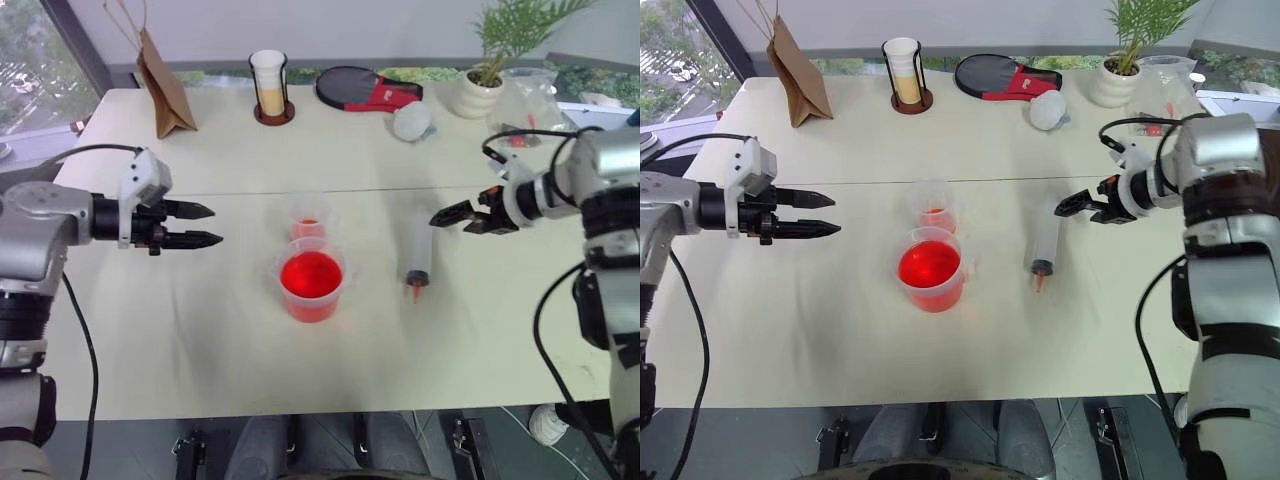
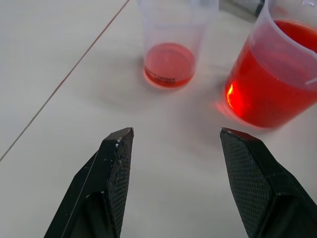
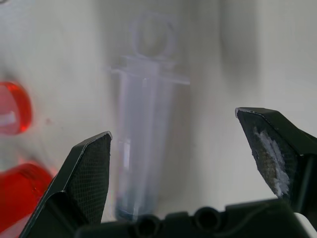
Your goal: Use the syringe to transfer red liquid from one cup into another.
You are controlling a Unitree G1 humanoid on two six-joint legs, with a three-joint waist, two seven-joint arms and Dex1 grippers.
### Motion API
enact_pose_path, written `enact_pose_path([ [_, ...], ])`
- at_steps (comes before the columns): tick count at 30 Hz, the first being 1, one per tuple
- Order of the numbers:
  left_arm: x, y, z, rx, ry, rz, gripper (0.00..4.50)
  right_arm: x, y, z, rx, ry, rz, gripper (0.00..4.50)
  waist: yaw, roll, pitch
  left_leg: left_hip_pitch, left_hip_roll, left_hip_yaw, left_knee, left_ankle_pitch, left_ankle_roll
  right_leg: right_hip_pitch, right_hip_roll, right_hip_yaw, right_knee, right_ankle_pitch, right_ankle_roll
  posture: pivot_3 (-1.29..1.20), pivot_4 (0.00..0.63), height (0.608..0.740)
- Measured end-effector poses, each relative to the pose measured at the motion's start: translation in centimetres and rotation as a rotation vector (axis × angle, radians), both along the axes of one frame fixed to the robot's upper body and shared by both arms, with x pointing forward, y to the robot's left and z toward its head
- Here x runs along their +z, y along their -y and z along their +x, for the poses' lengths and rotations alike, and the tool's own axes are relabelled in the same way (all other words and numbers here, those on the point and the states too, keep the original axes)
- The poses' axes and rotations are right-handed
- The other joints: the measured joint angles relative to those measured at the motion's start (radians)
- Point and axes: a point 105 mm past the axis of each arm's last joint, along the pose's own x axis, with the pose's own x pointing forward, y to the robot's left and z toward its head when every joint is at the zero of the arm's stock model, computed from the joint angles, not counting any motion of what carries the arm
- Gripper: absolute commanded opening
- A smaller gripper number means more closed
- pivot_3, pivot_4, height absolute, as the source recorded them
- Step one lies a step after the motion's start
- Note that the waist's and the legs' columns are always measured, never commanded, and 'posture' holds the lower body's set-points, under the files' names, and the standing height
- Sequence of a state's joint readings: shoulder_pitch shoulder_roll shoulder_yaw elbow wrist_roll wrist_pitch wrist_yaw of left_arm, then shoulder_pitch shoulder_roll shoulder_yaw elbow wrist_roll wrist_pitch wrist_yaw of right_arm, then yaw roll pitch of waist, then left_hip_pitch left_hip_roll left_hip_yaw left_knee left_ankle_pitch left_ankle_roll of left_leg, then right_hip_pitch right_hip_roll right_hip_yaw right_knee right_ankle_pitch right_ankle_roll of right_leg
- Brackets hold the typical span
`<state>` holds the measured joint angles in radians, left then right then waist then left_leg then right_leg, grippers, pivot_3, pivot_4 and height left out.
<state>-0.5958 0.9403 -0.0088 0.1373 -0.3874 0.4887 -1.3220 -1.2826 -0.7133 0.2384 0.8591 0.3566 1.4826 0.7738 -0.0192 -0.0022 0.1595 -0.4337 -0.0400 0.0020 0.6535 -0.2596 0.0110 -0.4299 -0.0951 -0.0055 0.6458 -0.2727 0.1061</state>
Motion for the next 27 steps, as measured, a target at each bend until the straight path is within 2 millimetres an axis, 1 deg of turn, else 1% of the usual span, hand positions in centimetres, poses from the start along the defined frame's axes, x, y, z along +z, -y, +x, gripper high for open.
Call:
enact_pose_path([
  [3,-1.2,0.4,-0.5,0.000,-0.022,-0.012,2.85,-1.1,-1.3,0.6,0.019,-0.030,-0.008,4.42,-0.001,0.000,0.000,0.000,0.000,0.000,0.001,0.000,0.000,0.000,0.001,0.000,0.002,0.000,0.000,0.00,0.150,0.740],
  [5,-1.7,0.4,-0.7,0.007,-0.029,-0.016,2.85,-1.7,-1.8,0.8,0.029,-0.045,-0.022,4.42,0.000,0.000,0.000,0.000,0.000,0.000,0.002,0.000,0.000,0.000,0.001,0.000,0.003,0.000,0.000,0.00,0.150,0.740],
  [9,-2.2,0.8,-1.3,0.020,-0.025,-0.027,2.85,-2.8,-2.9,1.0,0.061,-0.069,-0.037,4.42,0.002,0.000,0.000,0.000,0.000,0.000,0.006,0.000,0.000,0.001,0.001,0.000,0.004,0.000,0.000,0.00,0.150,0.740],
  [10,-2.4,0.9,-1.5,0.024,-0.027,-0.032,2.85,-3.0,-2.9,1.1,0.069,-0.067,-0.053,4.19,0.001,0.000,0.000,0.000,0.000,0.000,0.007,0.000,0.000,0.001,0.001,0.000,0.005,0.000,0.000,0.00,0.150,0.740],
  [12,-2.7,0.8,-1.7,0.035,-0.030,-0.035,2.85,-3.2,-2.5,1.2,0.076,-0.058,-0.099,3.50,0.002,0.000,0.000,0.000,0.000,-0.001,0.008,0.000,0.001,0.002,0.002,0.000,0.005,0.000,0.000,0.00,0.150,0.740],
  [14,-2.7,0.5,-1.7,0.055,-0.023,-0.040,2.85,-3.5,-2.3,1.3,0.087,-0.053,-0.140,2.50,0.001,0.000,0.000,0.000,0.000,-0.001,0.009,0.000,0.001,0.002,0.002,0.000,0.005,0.000,0.000,0.00,0.150,0.740],
  [15,-2.6,0.4,-1.6,0.065,-0.016,-0.042,2.85,-3.6,-2.4,1.3,0.095,-0.051,-0.132,1.97,0.002,0.000,0.000,0.000,0.000,-0.001,0.009,0.000,0.001,0.002,0.002,0.000,0.005,0.000,0.000,0.00,0.150,0.740],
  [16,-2.5,0.4,-1.5,0.071,-0.011,-0.044,2.85,-3.6,-2.6,1.4,0.105,-0.048,-0.133,1.57,0.002,0.000,0.000,0.001,0.000,-0.001,0.009,0.000,0.001,0.003,0.002,0.000,0.005,0.000,0.000,0.00,0.150,0.740],
  [17,-2.5,0.4,-1.5,0.073,-0.008,-0.047,2.85,-3.7,-2.7,1.4,0.109,-0.047,-0.136,1.40,0.002,0.000,0.000,0.002,0.000,-0.001,0.009,0.000,0.001,0.004,0.002,0.000,0.005,0.000,0.000,0.00,0.150,0.740],
  [22,-2.5,0.5,-1.3,0.075,-0.006,-0.058,2.85,-3.7,-2.7,1.4,0.093,-0.049,-0.118,1.40,0.003,-0.001,0.000,0.004,0.000,-0.001,0.009,0.000,0.001,0.006,0.002,0.000,0.005,0.000,0.000,0.00,0.150,0.740],
  [24,-2.1,0.6,-0.9,0.078,0.003,-0.071,2.85,-3.4,-2.7,1.5,0.080,-0.040,-0.093,1.40,0.004,-0.001,0.000,0.004,0.000,-0.001,0.009,0.000,0.000,0.006,0.002,0.000,0.005,0.000,0.000,0.00,0.150,0.740],
  [25,-1.9,0.4,-0.6,0.083,0.008,-0.076,2.85,-2.9,-2.8,1.6,0.080,-0.021,-0.070,1.40,0.003,0.000,0.000,0.004,0.000,-0.001,0.009,0.000,0.000,0.005,0.002,0.000,0.005,0.000,0.000,0.00,0.150,0.740],
  [26,-1.6,0.4,-0.3,0.085,0.013,-0.083,2.85,-2.0,-2.9,1.9,0.083,0.014,-0.032,1.40,0.002,0.001,0.000,0.003,0.000,-0.001,0.009,0.000,0.000,0.005,0.002,0.000,0.005,0.000,0.000,0.00,0.150,0.740],
  [27,-1.2,0.3,0.1,0.087,0.019,-0.094,2.85,-0.5,-3.0,2.3,0.094,0.072,0.018,1.40,0.003,0.001,0.001,0.003,0.000,-0.001,0.009,0.000,0.000,0.004,0.003,0.000,0.006,0.000,0.000,0.00,0.150,0.740],
])
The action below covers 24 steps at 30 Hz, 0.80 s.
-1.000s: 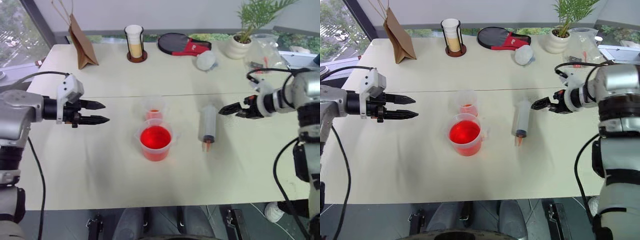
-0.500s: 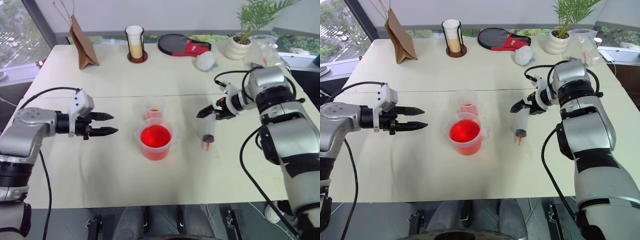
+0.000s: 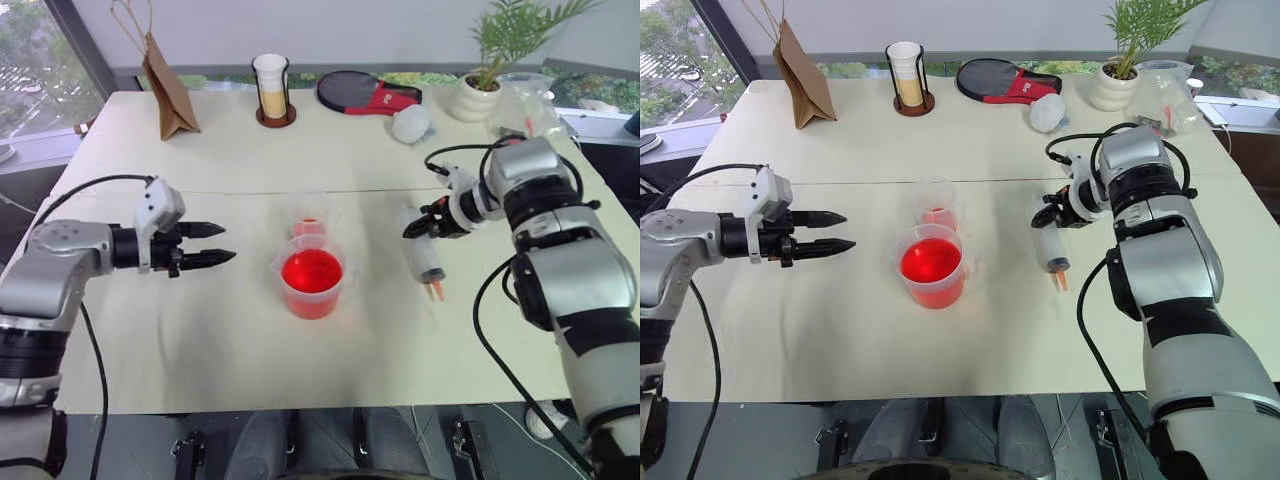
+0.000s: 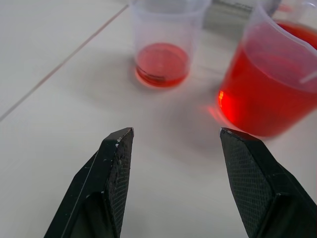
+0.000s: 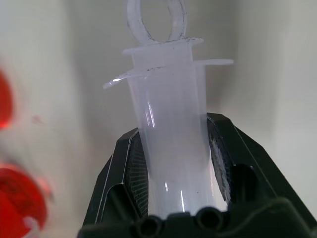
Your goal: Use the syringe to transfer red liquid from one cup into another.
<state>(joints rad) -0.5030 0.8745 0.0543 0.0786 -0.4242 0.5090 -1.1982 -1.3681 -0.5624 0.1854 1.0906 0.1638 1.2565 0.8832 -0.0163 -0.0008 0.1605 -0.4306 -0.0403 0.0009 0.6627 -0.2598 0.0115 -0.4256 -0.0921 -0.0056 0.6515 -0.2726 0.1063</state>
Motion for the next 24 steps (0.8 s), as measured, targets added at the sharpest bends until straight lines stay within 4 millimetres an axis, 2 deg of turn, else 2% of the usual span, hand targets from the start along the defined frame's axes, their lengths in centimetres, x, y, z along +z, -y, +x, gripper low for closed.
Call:
enact_pose_path([
  [2,0.8,-0.1,0.7,0.004,0.015,-0.023,2.85,4.3,-0.4,0.8,0.057,0.169,0.084,1.40,0.000,0.001,0.001,-0.001,0.000,0.000,0.000,0.000,0.000,-0.001,0.002,0.000,0.000,0.000,0.000,0.00,0.150,0.740],
  [3,1.6,0.1,1.3,-0.004,0.031,-0.042,2.85,7.8,-0.8,0.9,0.125,0.328,0.115,1.40,0.002,0.001,0.001,-0.001,0.001,0.000,0.000,0.000,0.000,-0.001,0.004,-0.001,0.000,0.000,0.000,0.00,0.150,0.740],
  [4,2.0,0.1,1.5,-0.005,0.039,-0.046,2.85,9.5,-1.1,0.8,0.165,0.407,0.123,1.40,0.001,0.001,0.000,-0.001,0.001,0.000,0.000,0.000,0.000,-0.001,0.004,-0.001,0.000,0.000,0.001,0.00,0.150,0.740],
  [5,2.8,0.2,2.0,-0.016,0.055,-0.050,2.85,12.1,-1.6,0.3,0.246,0.565,0.120,1.40,0.001,-0.001,0.000,-0.001,0.001,-0.001,0.000,0.000,0.000,-0.001,0.004,-0.001,0.002,0.001,0.001,0.00,0.150,0.740],
  [6,3.3,0.3,2.3,-0.020,0.067,-0.040,2.85,13.3,-2.2,-0.2,0.301,0.662,0.119,1.40,0.002,-0.002,-0.001,0.000,0.002,-0.001,0.000,0.000,0.001,-0.001,0.005,-0.001,0.002,0.001,0.002,0.00,0.150,0.740],
  [8,3.8,0.3,2.9,-0.036,0.078,-0.021,2.85,13.8,-3.4,-0.9,0.363,0.779,0.142,1.40,0.000,-0.002,-0.001,0.000,0.001,0.000,0.001,0.000,0.001,0.000,0.005,-0.001,0.003,0.001,0.002,0.00,0.150,0.740],
  [11,4.6,0.8,3.8,-0.070,0.085,-0.010,2.85,13.6,-6.5,-2.3,0.418,0.889,0.340,1.40,-0.003,-0.003,-0.001,0.000,0.002,0.001,0.002,0.000,0.001,-0.001,0.004,0.000,0.009,0.001,0.002,0.00,0.150,0.740],
  [14,6.4,1.6,4.4,-0.110,0.113,-0.007,2.85,15.0,-10.0,-5.2,0.518,1.029,0.504,1.40,-0.001,-0.003,-0.001,0.000,0.002,0.000,0.003,0.000,0.001,-0.003,0.005,0.000,0.013,0.001,0.002,0.00,0.150,0.740],
  [16,7.3,1.7,4.6,-0.123,0.125,-0.012,2.85,15.4,-11.3,-6.9,0.556,1.084,0.569,1.40,-0.001,-0.003,-0.001,0.000,0.002,0.000,0.003,0.000,0.001,-0.003,0.005,0.000,0.013,0.001,0.002,0.00,0.150,0.740],
  [21,7.5,1.6,4.6,-0.147,0.117,0.012,2.85,13.4,-13.8,-9.7,0.580,1.082,0.671,1.40,0.002,-0.003,-0.001,0.000,0.001,-0.001,0.004,-0.001,0.002,-0.002,0.005,0.000,0.014,0.001,0.002,0.00,0.150,0.740],
  [24,7.4,1.7,4.6,-0.154,0.115,0.019,2.85,11.0,-14.7,-11.4,0.626,1.052,0.652,1.40,0.002,-0.003,-0.001,0.000,0.001,-0.002,0.005,-0.002,0.003,-0.002,0.005,0.000,0.013,0.001,0.002,0.00,0.150,0.740],
])
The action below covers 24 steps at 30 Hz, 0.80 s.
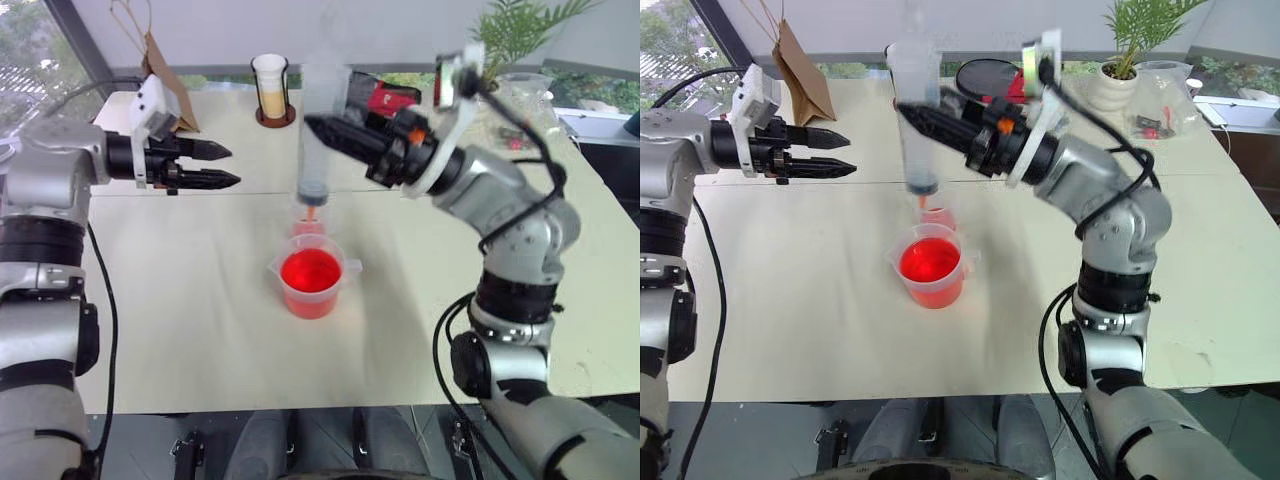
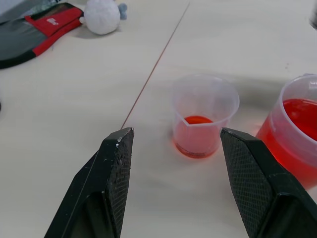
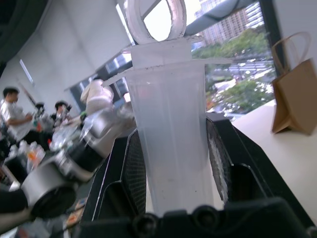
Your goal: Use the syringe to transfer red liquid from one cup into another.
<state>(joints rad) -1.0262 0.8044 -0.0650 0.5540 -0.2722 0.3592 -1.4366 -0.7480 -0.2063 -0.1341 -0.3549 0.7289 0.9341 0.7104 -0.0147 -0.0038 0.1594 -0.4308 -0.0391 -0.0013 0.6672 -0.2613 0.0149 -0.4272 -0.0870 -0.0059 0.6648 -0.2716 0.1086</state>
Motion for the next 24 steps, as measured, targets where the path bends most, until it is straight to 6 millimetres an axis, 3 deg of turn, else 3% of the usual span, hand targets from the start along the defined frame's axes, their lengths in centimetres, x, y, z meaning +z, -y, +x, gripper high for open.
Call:
enact_pose_path([
  [5,0.4,1.0,-0.2,-0.037,0.015,-0.001,2.85,-3.3,-0.1,-0.6,-0.002,-0.032,-0.064,1.40,-0.001,0.000,0.000,0.000,0.000,0.000,0.000,-0.001,0.002,0.000,0.000,0.000,0.000,0.000,0.000,0.00,0.150,0.740],
  [9,1.2,3.2,-0.5,-0.118,0.028,-0.037,2.85,-3.8,-0.3,-0.7,-0.003,-0.007,-0.073,1.40,-0.001,-0.001,0.001,0.000,0.000,-0.001,0.001,0.000,0.001,0.000,0.001,0.000,0.000,0.000,0.000,0.00,0.150,0.740],
  [16,6.1,5.3,-2.0,-0.231,0.086,-0.154,2.85,-5.0,0.2,-0.2,-0.034,-0.007,-0.099,1.40,-0.003,-0.002,0.001,0.002,0.000,-0.001,0.001,0.000,0.001,0.001,0.001,0.000,0.000,0.000,0.000,0.00,0.150,0.740],
  [24,6.4,6.4,-3.3,-0.313,0.036,-0.201,2.85,-6.0,0.7,0.7,-0.077,-0.017,-0.102,1.40,-0.003,-0.002,0.001,0.003,0.001,-0.001,0.001,0.000,0.000,0.001,0.002,0.001,0.000,0.000,0.000,0.00,0.150,0.740],
])
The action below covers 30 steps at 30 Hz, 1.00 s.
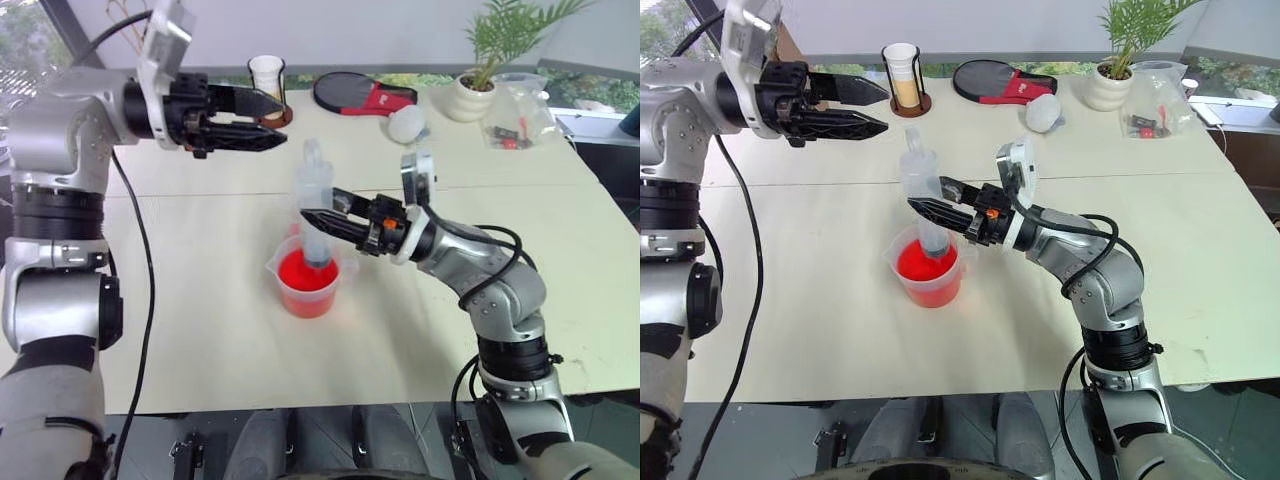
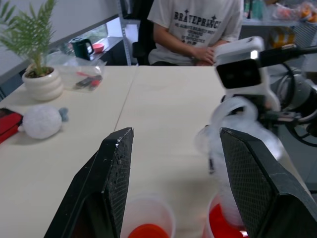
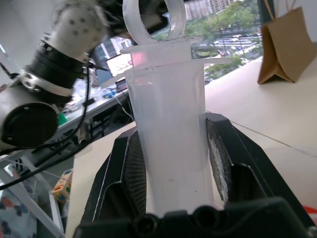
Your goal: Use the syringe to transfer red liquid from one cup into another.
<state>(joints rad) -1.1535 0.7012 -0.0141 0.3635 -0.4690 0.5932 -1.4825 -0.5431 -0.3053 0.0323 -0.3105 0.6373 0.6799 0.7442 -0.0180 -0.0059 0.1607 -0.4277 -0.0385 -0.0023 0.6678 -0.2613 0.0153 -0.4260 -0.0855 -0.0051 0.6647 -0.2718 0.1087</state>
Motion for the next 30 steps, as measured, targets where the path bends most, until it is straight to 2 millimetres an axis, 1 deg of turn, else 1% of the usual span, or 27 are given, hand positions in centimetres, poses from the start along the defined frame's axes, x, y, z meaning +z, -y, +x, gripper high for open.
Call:
enact_pose_path([
  [3,-0.5,0.1,0.0,-0.004,-0.013,0.001,2.85,0.0,0.1,0.1,-0.007,0.004,0.002,1.40,0.002,0.000,0.000,0.000,0.000,0.000,0.000,0.000,0.000,0.000,0.000,0.000,0.000,0.000,0.000,0.00,0.150,0.740],
  [7,-0.7,0.5,0.0,-0.017,-0.016,-0.004,2.85,-0.2,0.0,0.3,-0.009,-0.009,0.002,1.40,0.004,0.000,0.000,0.000,0.000,0.000,0.000,0.000,0.000,0.001,0.000,0.000,0.000,0.000,0.000,0.00,0.150,0.740],
  [12,-1.0,1.8,0.0,-0.056,0.007,-0.016,2.85,-0.4,-0.3,0.2,0.002,-0.014,-0.003,1.40,0.003,0.000,0.000,0.000,0.000,0.000,0.000,0.000,0.000,0.001,0.000,0.000,0.000,0.000,0.000,0.00,0.150,0.740],
  [16,-1.7,2.6,0.4,-0.070,0.022,0.006,2.85,-0.6,-0.5,0.1,0.008,-0.018,-0.003,1.40,0.003,0.000,0.000,0.000,0.000,0.000,0.000,0.000,0.000,0.001,0.000,0.000,0.000,0.000,0.000,0.00,0.150,0.740],
  [19,-2.2,3.0,0.6,-0.074,0.026,0.014,1.98,-0.8,-0.6,0.1,0.009,-0.025,-0.004,1.40,0.003,0.000,0.000,0.000,0.000,0.000,0.000,0.000,0.000,0.001,0.000,0.000,0.000,0.000,0.000,0.00,0.150,0.740],
  [23,-3.2,3.2,0.4,-0.097,0.012,0.017,0.05,-1.4,-0.3,0.4,-0.029,-0.034,-0.012,1.40,0.003,0.000,0.000,0.000,0.000,0.000,0.000,0.000,0.000,0.001,0.000,0.000,0.000,0.000,0.000,0.00,0.150,0.740],
  [30,-3.8,3.5,-0.1,-0.097,-0.011,0.024,0.05,-2.2,-0.3,0.1,-0.029,-0.031,-0.013,1.40,0.003,0.000,0.000,0.001,0.000,0.000,0.000,0.000,0.000,0.001,0.000,0.000,0.000,0.000,0.000,0.00,0.150,0.740],
])
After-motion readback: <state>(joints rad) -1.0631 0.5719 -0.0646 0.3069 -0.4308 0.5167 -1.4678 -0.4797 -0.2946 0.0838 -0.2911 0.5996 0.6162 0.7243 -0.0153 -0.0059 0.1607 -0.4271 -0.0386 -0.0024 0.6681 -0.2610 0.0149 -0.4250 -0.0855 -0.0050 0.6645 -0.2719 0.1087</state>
